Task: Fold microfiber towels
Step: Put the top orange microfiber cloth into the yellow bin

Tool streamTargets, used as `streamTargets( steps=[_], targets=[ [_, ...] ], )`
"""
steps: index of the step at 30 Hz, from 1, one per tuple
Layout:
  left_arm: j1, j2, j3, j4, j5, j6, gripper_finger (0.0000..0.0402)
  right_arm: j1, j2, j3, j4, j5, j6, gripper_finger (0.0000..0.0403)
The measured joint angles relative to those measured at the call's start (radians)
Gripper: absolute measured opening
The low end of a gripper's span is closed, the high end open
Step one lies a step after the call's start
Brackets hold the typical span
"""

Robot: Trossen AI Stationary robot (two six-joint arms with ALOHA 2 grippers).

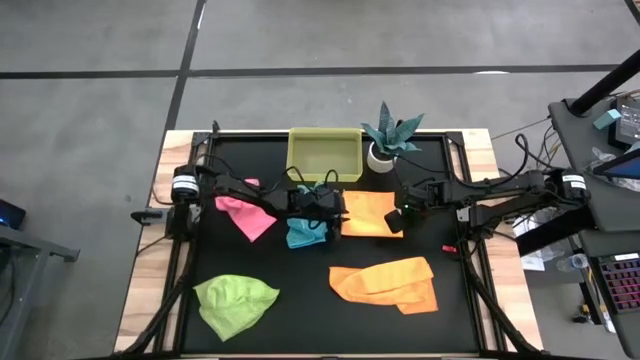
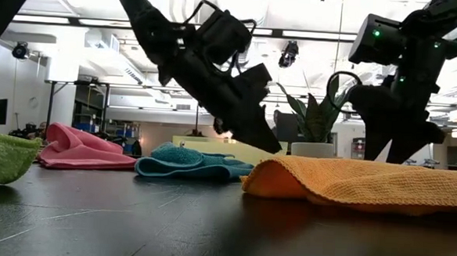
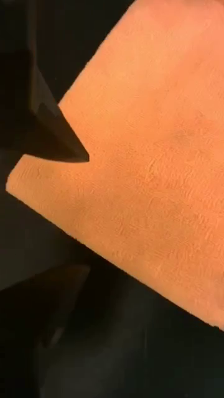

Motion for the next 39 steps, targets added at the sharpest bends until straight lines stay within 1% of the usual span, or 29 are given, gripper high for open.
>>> streamTargets(
  steps=[3,5,8,12,15,17,19,21,26,31,34,36,39],
  targets=[
    [0.000,-0.036,0.000,-0.067,0.000,-0.064,0.0095,0.000,-0.001,-0.002,-0.005,0.001,0.004,0.0293],
    [0.002,-0.040,0.001,-0.104,0.001,-0.119,0.0110,0.000,-0.001,-0.002,-0.009,0.003,0.005,0.0305],
    [0.004,-0.041,-0.006,-0.154,0.002,-0.207,0.0147,0.000,-0.001,-0.005,-0.020,0.009,0.000,0.0318],
    [0.006,-0.035,-0.015,-0.145,-0.020,-0.295,0.0206,0.000,-0.001,-0.011,-0.020,0.020,-0.010,0.0330],
    [0.010,-0.035,-0.028,-0.163,-0.063,-0.296,0.0239,0.000,-0.001,-0.018,-0.021,0.026,-0.025,0.0336],
    [0.019,-0.043,-0.029,-0.236,-0.085,-0.294,0.0254,0.000,-0.001,-0.025,-0.020,0.027,-0.027,0.0338],
    [0.033,-0.048,-0.028,-0.319,-0.111,-0.289,0.0260,0.000,-0.001,-0.034,-0.021,0.027,-0.027,0.0338],
    [0.042,-0.051,-0.026,-0.369,-0.127,-0.275,0.0262,0.000,-0.001,-0.041,-0.021,0.027,-0.032,0.0338],
    [0.045,-0.073,-0.023,-0.402,-0.127,-0.266,0.0263,0.000,-0.001,-0.058,-0.018,0.028,-0.043,0.0338],
    [0.038,-0.104,0.009,-0.367,-0.112,-0.246,0.0263,0.000,-0.001,-0.064,0.009,0.029,-0.036,0.0338],
    [0.036,-0.104,0.012,-0.328,-0.070,-0.251,0.0263,0.000,-0.001,-0.066,0.049,0.036,-0.035,0.0338],
    [0.035,-0.104,0.011,-0.278,-0.051,-0.278,0.0263,0.000,-0.001,-0.067,0.078,0.056,-0.033,0.0338],
    [0.035,-0.104,0.002,-0.239,-0.051,-0.336,0.0263,0.000,-0.001,-0.067,0.098,0.090,-0.027,0.0338]
  ],
)
